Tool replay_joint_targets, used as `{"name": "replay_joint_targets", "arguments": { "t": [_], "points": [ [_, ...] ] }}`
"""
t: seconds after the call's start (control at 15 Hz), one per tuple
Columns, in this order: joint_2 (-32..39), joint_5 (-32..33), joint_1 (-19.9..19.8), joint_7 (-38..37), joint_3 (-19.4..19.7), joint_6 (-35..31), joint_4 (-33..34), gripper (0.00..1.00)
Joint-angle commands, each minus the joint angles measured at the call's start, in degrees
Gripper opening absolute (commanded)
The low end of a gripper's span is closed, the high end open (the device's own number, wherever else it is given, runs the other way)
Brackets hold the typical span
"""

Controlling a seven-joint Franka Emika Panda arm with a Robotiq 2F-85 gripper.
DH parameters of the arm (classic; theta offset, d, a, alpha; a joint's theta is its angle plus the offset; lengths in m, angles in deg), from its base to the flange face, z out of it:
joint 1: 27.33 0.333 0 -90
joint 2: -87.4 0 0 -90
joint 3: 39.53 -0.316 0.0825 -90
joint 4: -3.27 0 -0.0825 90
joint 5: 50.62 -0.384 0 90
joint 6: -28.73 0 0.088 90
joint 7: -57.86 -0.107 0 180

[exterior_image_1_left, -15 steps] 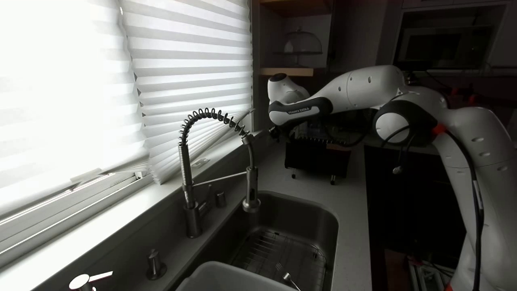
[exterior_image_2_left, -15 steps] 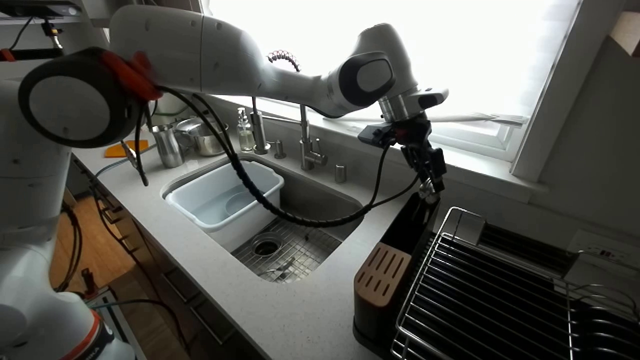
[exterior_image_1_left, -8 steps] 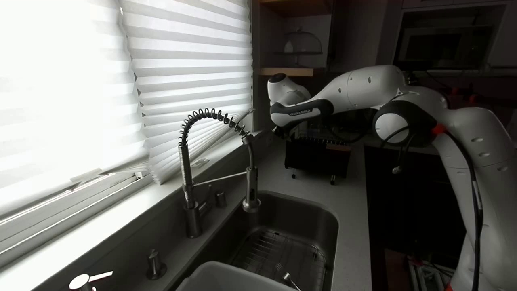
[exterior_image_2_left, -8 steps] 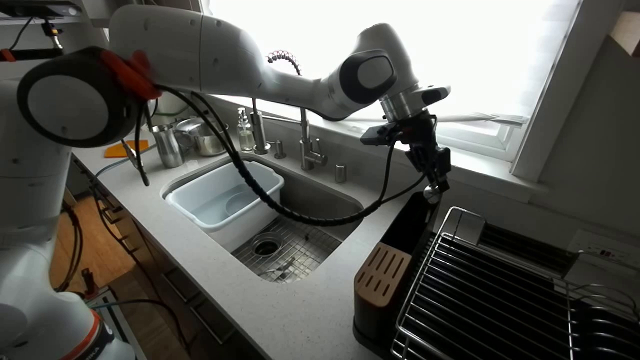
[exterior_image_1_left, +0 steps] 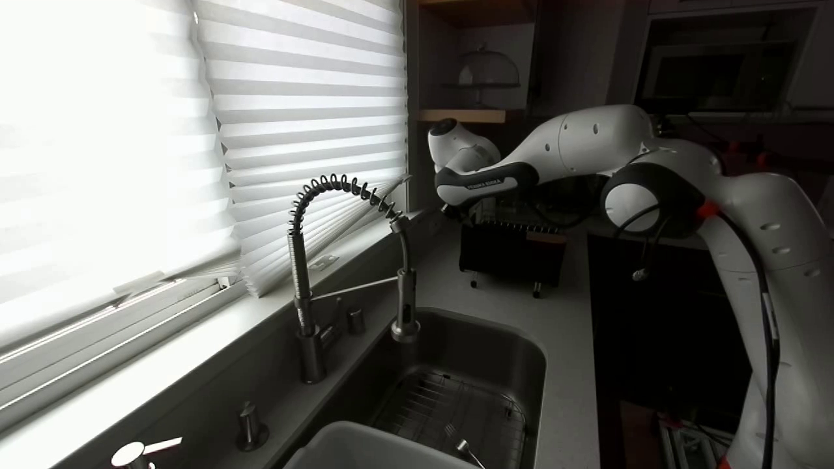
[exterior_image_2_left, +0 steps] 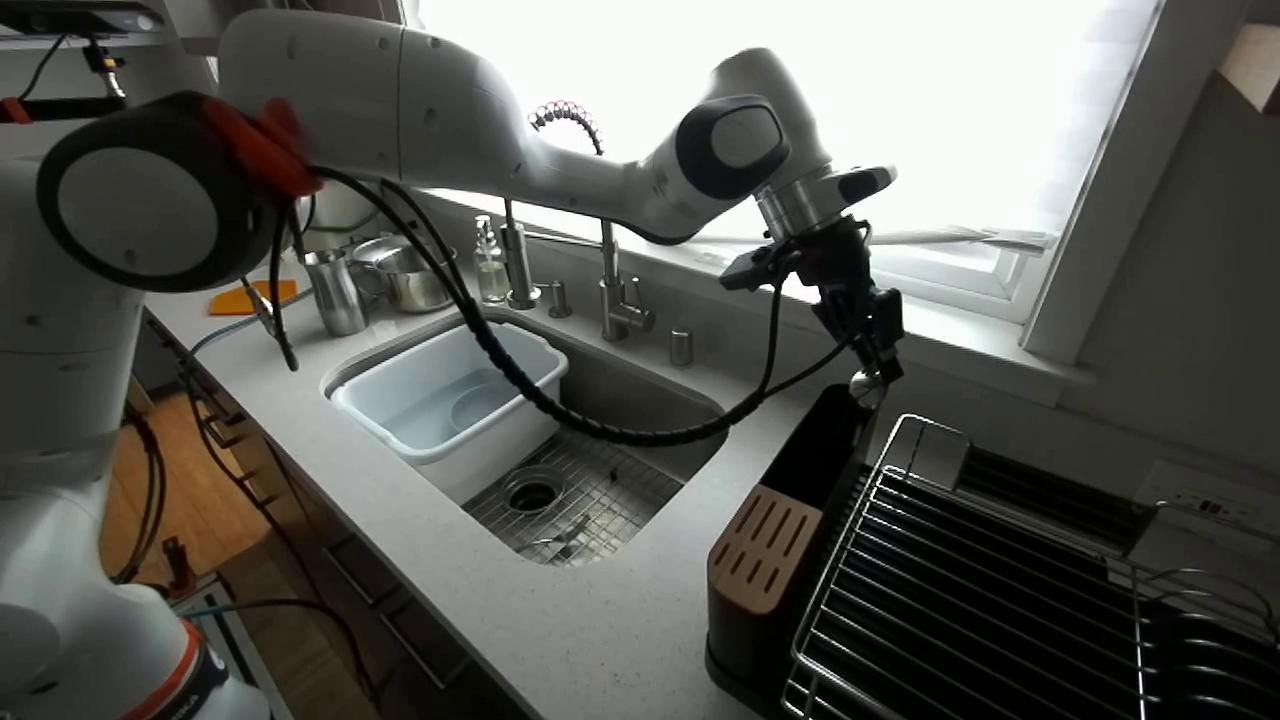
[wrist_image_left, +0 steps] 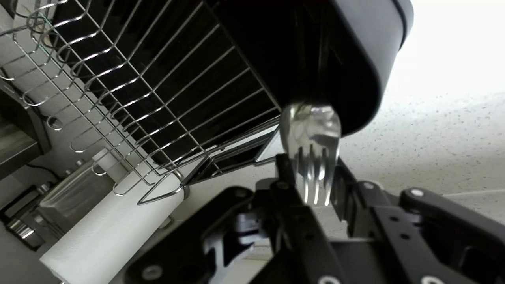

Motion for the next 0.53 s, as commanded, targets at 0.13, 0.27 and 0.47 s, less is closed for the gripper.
{"name": "replay_joint_targets", "arguments": {
  "t": [0.13,0.27,0.47],
  "points": [
    [-1.3,0.6,1.2,-2.8,0.9,4.2,0.9,0.07],
    [-2.0,0.5,1.3,-3.7,0.8,4.8,0.9,0.07],
    [-2.3,0.7,1.2,-4.6,0.9,5.3,1.0,0.07]
  ]
}}
